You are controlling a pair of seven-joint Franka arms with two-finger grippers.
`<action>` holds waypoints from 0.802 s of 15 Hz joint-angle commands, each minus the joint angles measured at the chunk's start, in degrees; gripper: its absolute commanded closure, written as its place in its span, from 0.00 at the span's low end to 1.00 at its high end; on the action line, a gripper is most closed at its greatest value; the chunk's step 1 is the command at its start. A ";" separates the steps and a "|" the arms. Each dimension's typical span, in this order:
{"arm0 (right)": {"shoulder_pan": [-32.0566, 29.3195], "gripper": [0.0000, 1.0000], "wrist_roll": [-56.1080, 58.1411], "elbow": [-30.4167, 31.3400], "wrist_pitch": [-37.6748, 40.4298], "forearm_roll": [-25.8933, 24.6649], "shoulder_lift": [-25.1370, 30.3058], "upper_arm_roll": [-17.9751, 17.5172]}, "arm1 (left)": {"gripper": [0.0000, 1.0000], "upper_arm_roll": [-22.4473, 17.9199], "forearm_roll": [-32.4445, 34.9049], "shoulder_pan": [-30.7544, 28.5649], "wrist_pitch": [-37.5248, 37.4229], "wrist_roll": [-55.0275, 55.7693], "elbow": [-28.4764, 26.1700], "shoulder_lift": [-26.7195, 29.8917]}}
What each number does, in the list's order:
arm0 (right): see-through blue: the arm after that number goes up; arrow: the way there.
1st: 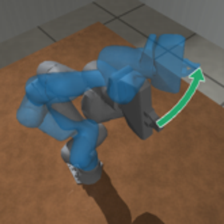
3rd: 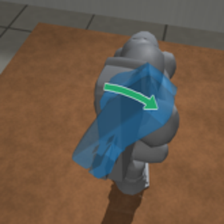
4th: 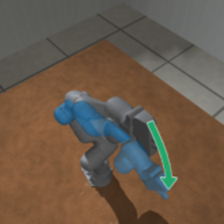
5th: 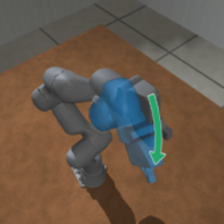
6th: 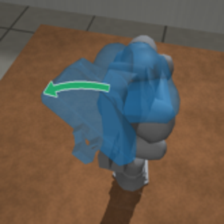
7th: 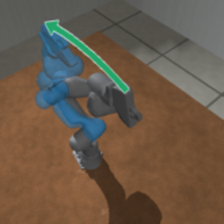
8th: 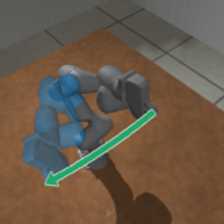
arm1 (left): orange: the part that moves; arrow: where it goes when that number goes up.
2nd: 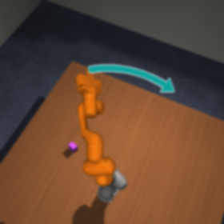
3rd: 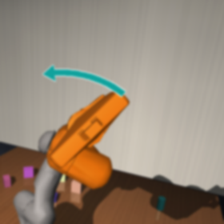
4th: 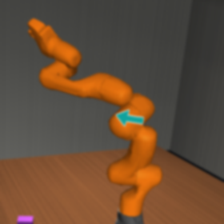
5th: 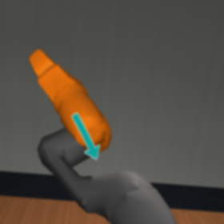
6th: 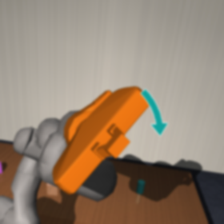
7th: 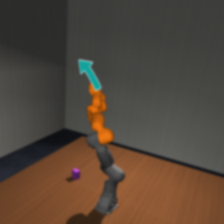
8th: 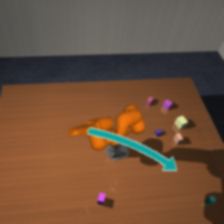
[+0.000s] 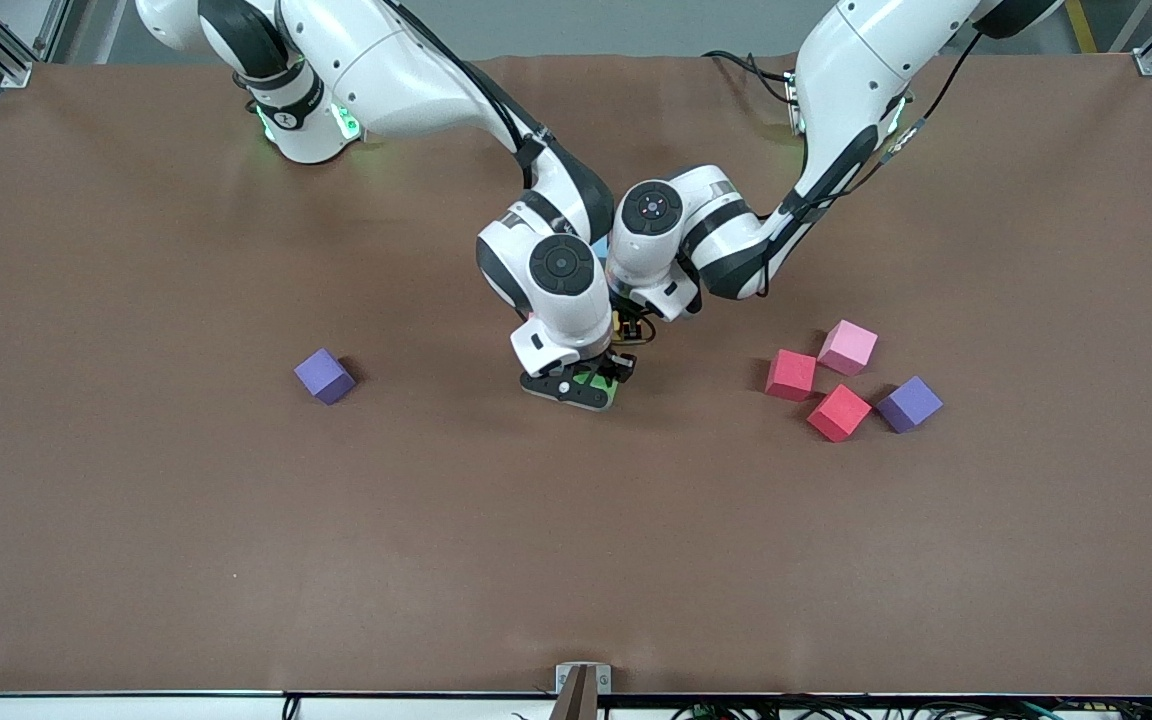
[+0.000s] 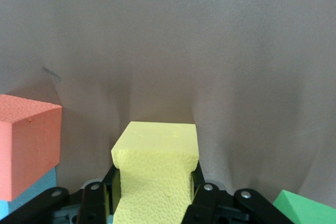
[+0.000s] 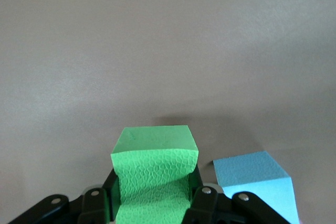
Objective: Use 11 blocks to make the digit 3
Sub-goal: 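Hold the green and yellow blocks at the column with both grippers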
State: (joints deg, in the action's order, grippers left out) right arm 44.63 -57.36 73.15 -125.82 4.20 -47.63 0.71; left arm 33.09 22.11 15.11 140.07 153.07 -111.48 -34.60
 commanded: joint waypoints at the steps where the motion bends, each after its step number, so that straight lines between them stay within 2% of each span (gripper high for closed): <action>1: -0.42 1.00 6.01 -0.90 0.49 -1.29 -0.80 0.00 | 0.08 -0.13 0.13 1.59 -1.11 -0.23 2.84 -1.62; 2: -0.77 1.00 7.60 -0.55 0.58 -2.34 -0.80 0.00 | 0.00 -0.13 0.04 1.33 -1.29 -0.40 2.76 -1.44; 5: -1.74 1.00 9.54 1.38 0.58 -5.69 -0.80 0.00 | 0.00 -0.13 0.04 0.63 -1.90 -1.19 2.06 0.14; 8: -1.92 1.00 11.13 2.44 1.63 -5.87 -0.62 0.00 | 0.00 -0.04 -0.14 0.19 -2.52 -5.41 1.00 3.21; 12: -2.18 1.00 13.94 2.61 7.52 -5.78 -0.36 0.00 | 0.00 -0.04 -0.05 -2.36 -5.94 -13.21 0.82 6.38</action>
State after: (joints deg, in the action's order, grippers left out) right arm 43.10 -45.02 74.77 -119.88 -1.08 -48.87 1.25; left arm 33.04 22.14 14.31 136.43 144.84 -109.59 -31.34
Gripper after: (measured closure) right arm 0.471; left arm 0.000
